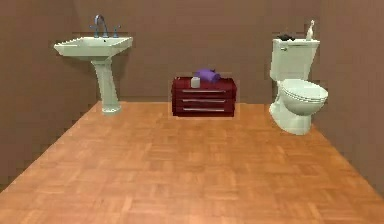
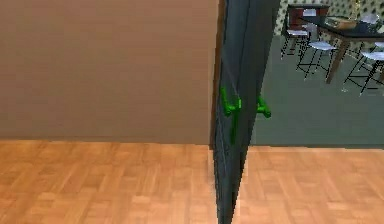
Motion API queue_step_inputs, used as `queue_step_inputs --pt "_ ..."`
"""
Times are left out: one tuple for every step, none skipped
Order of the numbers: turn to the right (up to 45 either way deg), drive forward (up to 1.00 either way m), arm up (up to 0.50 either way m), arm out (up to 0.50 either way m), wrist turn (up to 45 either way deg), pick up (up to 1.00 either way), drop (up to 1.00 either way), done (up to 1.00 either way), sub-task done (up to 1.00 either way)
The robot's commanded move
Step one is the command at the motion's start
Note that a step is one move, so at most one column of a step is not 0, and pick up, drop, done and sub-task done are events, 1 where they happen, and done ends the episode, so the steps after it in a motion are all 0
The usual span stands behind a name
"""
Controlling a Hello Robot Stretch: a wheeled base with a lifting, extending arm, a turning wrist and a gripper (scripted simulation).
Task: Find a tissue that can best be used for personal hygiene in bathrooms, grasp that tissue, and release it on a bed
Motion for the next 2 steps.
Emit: queue_step_inputs --pt "9.0 0.0 0.0 0.0 0.0 0.0 0.0 0.0 0.0" --pt "0.0 1.0 0.0 0.0 0.0 0.0 0.0 0.0 0.0"
